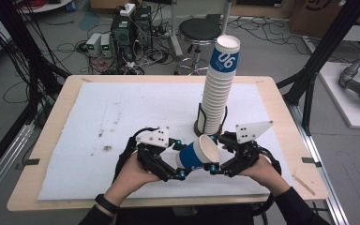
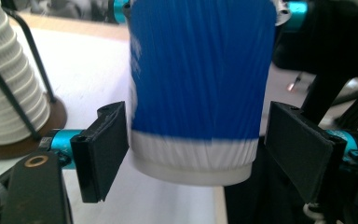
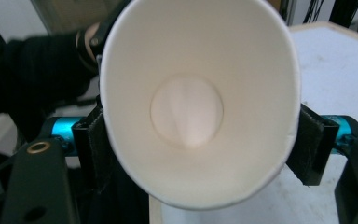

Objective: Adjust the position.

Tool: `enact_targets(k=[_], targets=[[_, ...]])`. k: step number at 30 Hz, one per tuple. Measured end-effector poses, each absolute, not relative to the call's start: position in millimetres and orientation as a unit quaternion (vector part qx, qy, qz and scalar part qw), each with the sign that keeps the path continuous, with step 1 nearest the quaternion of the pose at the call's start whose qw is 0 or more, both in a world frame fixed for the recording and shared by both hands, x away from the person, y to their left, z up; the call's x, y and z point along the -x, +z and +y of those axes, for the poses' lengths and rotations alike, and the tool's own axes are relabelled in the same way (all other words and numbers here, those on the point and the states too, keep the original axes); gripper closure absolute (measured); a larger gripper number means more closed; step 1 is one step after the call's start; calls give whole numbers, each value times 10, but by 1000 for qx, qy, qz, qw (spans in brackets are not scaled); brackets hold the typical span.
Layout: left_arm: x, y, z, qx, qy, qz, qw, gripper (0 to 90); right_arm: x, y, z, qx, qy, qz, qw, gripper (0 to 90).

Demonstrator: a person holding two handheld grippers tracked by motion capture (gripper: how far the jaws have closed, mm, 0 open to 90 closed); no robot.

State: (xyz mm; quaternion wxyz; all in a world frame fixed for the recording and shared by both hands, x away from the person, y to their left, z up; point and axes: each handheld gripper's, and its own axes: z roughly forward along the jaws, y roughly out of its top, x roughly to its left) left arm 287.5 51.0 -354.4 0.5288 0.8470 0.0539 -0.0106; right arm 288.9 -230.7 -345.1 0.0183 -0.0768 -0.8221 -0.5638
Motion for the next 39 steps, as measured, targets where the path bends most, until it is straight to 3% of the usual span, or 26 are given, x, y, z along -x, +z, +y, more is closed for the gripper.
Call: enact_targets(k=[5,7,11,23,33,39], targets=[[-2847,-3611,395,-872,-5,50,486,219,-2855,-3450,-2246,67,-541,-838,12,236],[-2843,-3627,379,-874,-9,40,484,293,-2842,-3445,-2236,65,-540,-839,11,234],[-2844,-3618,392,-864,-8,37,501,295,-2830,-3431,-2235,66,-549,-833,10,182],[-2895,-3598,549,-804,-23,53,591,299,-2853,-3369,-2326,82,-596,-799,26,179],[-2857,-3631,448,-808,-24,46,588,298,-2841,-3378,-2279,97,-627,-771,49,196],[-2843,-3634,413,-824,-23,50,565,292,-2840,-3376,-2274,85,-617,-782,38,235]])
